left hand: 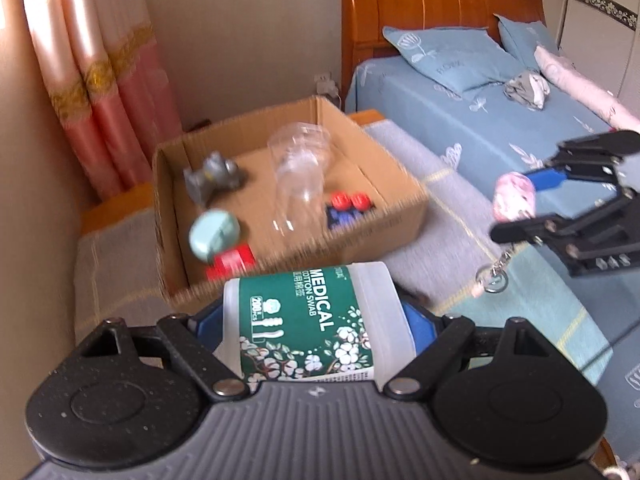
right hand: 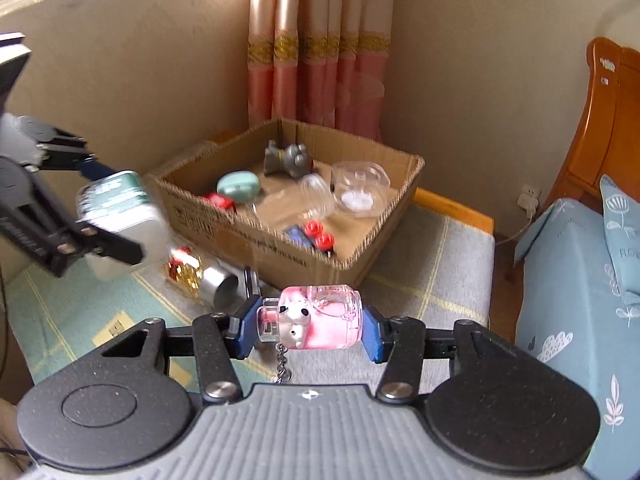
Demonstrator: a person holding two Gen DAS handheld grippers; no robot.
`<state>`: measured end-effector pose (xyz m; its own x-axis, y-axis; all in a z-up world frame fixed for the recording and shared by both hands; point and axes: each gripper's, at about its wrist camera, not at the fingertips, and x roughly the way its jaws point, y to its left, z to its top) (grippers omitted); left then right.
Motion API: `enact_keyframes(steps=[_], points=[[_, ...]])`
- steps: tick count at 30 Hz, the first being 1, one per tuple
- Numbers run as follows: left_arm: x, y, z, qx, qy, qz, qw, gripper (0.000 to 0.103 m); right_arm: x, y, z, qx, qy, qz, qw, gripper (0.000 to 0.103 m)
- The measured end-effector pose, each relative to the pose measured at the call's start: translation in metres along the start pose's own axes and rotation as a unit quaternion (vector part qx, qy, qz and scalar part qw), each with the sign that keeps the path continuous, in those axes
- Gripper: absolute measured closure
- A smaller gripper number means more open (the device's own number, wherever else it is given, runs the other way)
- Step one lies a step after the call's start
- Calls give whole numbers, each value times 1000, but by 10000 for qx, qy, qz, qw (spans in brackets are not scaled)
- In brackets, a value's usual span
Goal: Organize rigid objects
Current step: 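Carry both bottles over the box and open both tools to drop them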
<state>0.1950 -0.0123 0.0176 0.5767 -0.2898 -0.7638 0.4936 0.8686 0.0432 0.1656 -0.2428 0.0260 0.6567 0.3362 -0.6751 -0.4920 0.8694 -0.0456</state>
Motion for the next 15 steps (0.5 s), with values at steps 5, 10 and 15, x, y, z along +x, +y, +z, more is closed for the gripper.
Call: enact_keyframes(steps=[5,10,15], points=[[15,17,39,-21,-213,125,9997,16,-7,-1,28,-30,-258,-29,9997,47],[55,37,75,-121,-162,220,9996,16,5,-10,57,8,-342,-50,9994,47],[94,53,94,-282,-44,332,9990,16,23,-17,80,-45,-346,-77,9994,47]])
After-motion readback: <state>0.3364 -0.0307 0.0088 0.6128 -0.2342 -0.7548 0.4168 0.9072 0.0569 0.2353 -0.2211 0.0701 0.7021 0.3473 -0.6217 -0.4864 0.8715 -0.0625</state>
